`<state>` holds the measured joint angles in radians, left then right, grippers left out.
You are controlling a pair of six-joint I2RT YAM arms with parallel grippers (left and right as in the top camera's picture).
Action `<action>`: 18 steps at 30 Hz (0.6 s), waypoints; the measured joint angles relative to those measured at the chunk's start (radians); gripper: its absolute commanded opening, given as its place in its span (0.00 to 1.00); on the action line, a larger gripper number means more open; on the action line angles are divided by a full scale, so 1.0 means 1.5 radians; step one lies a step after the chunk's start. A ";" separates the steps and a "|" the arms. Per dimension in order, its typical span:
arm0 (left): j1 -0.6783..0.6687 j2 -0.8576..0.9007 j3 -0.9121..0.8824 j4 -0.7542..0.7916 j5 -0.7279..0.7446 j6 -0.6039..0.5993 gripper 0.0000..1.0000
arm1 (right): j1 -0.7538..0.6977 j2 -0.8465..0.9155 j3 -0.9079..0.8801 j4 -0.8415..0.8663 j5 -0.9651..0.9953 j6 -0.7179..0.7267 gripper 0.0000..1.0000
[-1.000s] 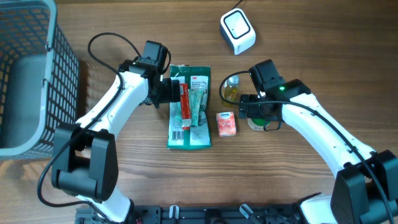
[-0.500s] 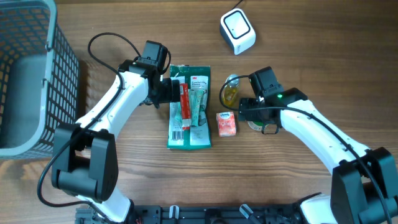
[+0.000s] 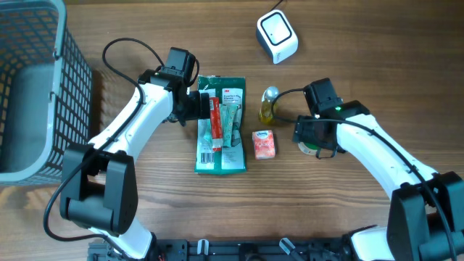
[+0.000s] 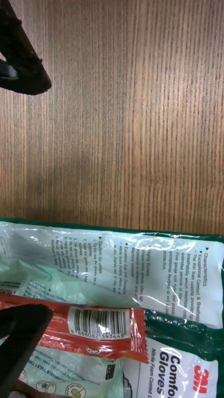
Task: Scan the item barcode
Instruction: 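Close the right gripper around the green-lidded jar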
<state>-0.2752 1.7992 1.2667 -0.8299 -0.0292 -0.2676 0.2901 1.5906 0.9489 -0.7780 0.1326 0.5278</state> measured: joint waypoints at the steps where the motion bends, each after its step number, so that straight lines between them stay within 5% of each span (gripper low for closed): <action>1: 0.000 0.000 0.000 0.000 0.000 0.000 1.00 | -0.001 0.000 0.000 -0.004 -0.002 0.000 0.88; 8: 0.000 0.000 0.000 0.000 0.000 0.000 1.00 | -0.002 0.000 0.000 -0.009 -0.039 0.009 1.00; 11: 0.000 0.000 0.000 0.000 0.000 0.000 1.00 | -0.002 0.000 0.000 -0.002 -0.041 0.009 0.86; 18: 0.000 0.000 0.000 0.000 0.000 0.000 1.00 | -0.002 0.000 0.000 0.001 -0.041 0.036 0.82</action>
<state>-0.2752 1.7996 1.2667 -0.8299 -0.0292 -0.2676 0.2867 1.5906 0.9489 -0.7761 0.0715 0.5812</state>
